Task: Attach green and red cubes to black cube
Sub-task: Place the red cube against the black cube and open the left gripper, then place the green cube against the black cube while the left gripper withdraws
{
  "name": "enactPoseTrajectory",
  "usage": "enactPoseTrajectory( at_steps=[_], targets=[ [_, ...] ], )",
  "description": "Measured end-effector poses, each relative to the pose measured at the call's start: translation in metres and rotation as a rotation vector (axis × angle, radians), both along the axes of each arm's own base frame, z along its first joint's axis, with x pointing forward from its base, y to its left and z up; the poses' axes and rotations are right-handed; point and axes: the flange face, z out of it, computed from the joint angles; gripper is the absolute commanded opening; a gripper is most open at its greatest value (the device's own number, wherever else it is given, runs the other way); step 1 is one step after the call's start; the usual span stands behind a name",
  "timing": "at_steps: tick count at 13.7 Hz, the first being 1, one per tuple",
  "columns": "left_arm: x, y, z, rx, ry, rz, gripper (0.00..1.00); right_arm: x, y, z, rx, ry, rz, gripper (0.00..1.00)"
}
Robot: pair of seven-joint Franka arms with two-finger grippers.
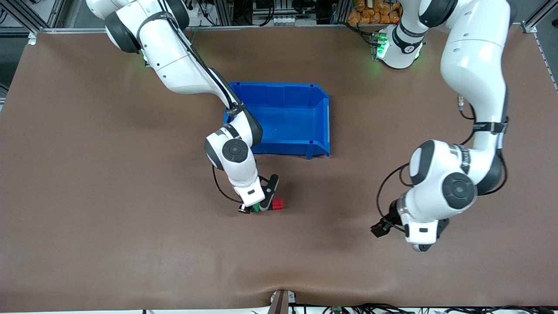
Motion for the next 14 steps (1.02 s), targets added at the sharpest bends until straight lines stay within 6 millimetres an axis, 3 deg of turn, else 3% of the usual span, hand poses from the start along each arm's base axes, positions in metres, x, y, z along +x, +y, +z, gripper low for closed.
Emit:
enactPoseTrajectory(
  at_steps=[1,6,10,12,14],
  targets=[
    [0.001,0.01,0.013,0.029,-0.022,-0.058,1.0,-0.001,0.002,0.0,0.002,-0.001,-0.004,0.99],
    [-0.002,0.053,0.103,0.108,-0.132,-0.315,1.0,-0.003,0.004,-0.005,0.005,0.004,-0.024,1.0],
    [-0.018,0.094,0.159,0.142,-0.125,-0.438,1.0,0.001,0.002,-0.002,0.005,-0.003,-0.032,1.0],
    [-0.033,0.102,0.185,0.15,-0.095,-0.473,1.0,0.009,-0.006,0.006,0.004,-0.011,-0.056,1.0],
    [-0.05,0.1,0.208,0.153,-0.076,-0.482,1.0,0.024,-0.031,0.022,-0.008,0.009,-0.144,1.0]
  ],
)
